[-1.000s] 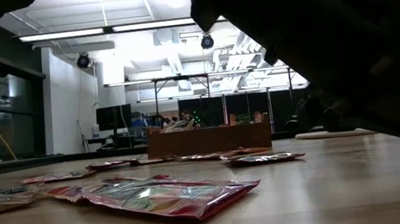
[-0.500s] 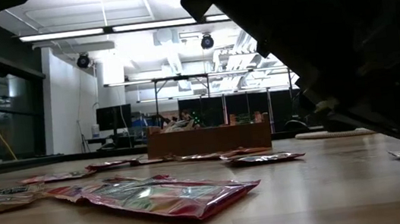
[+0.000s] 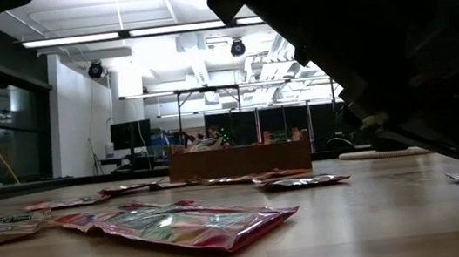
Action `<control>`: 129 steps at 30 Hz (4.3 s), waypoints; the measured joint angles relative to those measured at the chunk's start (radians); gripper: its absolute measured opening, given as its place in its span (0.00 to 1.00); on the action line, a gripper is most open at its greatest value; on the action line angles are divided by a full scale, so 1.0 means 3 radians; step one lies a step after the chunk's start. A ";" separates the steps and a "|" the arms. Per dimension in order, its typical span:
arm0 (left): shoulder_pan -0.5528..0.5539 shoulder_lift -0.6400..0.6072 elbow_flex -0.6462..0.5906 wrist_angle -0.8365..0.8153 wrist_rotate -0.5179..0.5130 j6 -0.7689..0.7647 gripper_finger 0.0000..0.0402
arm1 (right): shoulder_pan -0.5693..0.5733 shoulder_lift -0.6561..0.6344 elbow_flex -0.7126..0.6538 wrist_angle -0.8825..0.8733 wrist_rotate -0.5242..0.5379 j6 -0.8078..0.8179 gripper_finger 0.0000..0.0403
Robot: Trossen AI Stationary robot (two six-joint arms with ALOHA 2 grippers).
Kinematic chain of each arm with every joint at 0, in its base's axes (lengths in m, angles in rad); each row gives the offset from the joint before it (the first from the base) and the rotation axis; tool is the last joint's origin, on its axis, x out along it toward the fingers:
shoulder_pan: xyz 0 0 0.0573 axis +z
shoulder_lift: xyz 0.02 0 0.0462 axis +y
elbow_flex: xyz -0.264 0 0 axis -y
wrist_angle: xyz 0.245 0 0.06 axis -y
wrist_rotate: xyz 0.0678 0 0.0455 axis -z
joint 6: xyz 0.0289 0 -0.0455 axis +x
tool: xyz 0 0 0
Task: Pick & Place Tea
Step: Put the brown tea bag into the left section of the wooden organizer
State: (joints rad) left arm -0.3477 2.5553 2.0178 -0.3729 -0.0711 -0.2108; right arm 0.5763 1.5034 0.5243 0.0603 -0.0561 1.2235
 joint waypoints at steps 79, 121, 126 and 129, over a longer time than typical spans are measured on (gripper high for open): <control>0.0832 -0.1812 -0.0008 -0.1669 -0.0131 -0.0023 0.27 | -0.0177 -0.2093 0.0991 -0.2871 0.1537 -0.1940 0.00; 0.1574 -0.2134 -0.0024 -0.0415 0.1142 0.0104 0.27 | -0.1405 -0.1015 0.3245 -0.4093 0.1323 -0.3270 0.00; 0.1574 -0.2134 -0.0024 -0.0415 0.1097 0.0104 0.27 | -0.1405 -0.1015 0.3244 -0.4007 0.1323 -0.3312 0.00; 0.1573 -0.2134 -0.0024 -0.0421 0.0995 0.0103 0.26 | -0.1405 -0.1015 0.3244 -0.4001 0.1323 -0.3323 0.00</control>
State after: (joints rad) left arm 0.1242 1.9152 2.0106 -0.4991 0.2275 -0.1799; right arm 0.1547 1.1988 1.4975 -1.1400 0.3408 0.2268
